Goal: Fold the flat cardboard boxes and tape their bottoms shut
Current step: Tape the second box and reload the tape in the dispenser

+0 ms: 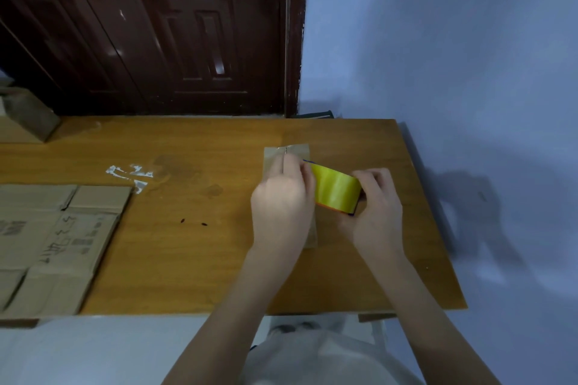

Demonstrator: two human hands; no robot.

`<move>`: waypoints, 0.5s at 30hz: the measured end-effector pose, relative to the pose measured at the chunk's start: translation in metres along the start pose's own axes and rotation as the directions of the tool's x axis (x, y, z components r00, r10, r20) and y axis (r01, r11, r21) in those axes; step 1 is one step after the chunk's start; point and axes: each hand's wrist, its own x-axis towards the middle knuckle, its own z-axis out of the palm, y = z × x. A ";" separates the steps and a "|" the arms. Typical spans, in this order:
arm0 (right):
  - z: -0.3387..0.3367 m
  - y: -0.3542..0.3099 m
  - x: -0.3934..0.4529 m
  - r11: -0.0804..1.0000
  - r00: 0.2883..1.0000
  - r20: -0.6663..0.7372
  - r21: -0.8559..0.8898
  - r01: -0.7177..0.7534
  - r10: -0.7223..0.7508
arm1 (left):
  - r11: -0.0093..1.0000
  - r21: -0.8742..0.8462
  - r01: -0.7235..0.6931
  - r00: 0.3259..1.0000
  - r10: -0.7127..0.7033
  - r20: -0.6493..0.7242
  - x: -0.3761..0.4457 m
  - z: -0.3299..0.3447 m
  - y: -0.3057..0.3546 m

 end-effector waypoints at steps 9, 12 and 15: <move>0.005 -0.009 -0.002 0.998 1.000 0.019 -0.054 -0.011 0.012 | 0.968 0.249 -0.015 0.999 0.023 -0.029 0.003 0.008 -0.005; 0.005 -0.007 -0.001 0.998 1.000 0.011 -0.060 0.002 -0.001 | 0.986 0.154 -0.061 0.997 0.055 0.047 0.001 0.006 -0.015; 0.007 -0.003 -0.003 1.000 1.000 0.007 -0.007 0.003 -0.003 | 0.991 -0.005 0.134 0.961 -0.129 0.245 0.007 -0.001 -0.015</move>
